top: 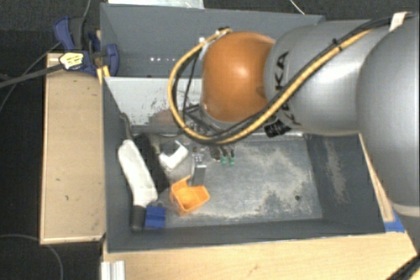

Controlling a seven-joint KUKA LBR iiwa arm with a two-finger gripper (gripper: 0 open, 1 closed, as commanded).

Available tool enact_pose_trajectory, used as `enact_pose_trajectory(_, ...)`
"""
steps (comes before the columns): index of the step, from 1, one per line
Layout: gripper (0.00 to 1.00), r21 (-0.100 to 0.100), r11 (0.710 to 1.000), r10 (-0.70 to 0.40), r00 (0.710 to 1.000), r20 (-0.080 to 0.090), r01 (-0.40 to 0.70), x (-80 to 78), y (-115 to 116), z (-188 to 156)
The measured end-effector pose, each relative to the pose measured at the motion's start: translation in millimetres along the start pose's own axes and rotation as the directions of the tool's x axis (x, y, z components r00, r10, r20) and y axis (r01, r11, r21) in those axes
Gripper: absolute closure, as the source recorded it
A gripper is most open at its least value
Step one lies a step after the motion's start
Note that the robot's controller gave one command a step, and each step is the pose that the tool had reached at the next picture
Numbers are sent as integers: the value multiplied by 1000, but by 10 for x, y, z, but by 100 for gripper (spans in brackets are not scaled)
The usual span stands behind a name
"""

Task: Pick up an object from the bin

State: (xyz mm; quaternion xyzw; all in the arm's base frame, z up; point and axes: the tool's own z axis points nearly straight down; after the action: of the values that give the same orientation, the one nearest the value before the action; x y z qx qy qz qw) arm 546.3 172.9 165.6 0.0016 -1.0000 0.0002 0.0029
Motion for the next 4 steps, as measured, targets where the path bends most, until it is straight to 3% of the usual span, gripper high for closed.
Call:
enact_pose_trajectory(1, 0, -2, 1000, 6, 1000, 8, -6, -21, -9, -46)
enact_pose_trajectory(2, 0, 1, 999, -47, 999, -3, 47, 146, 61, 809)
enact_pose_trajectory(3, 0, -2, 1000, 19, 1000, 8, -19, 288, 105, 603)
enact_pose_trajectory(4, 0, -1, 910, -415, 910, 1, 415, 345, -178, 850)
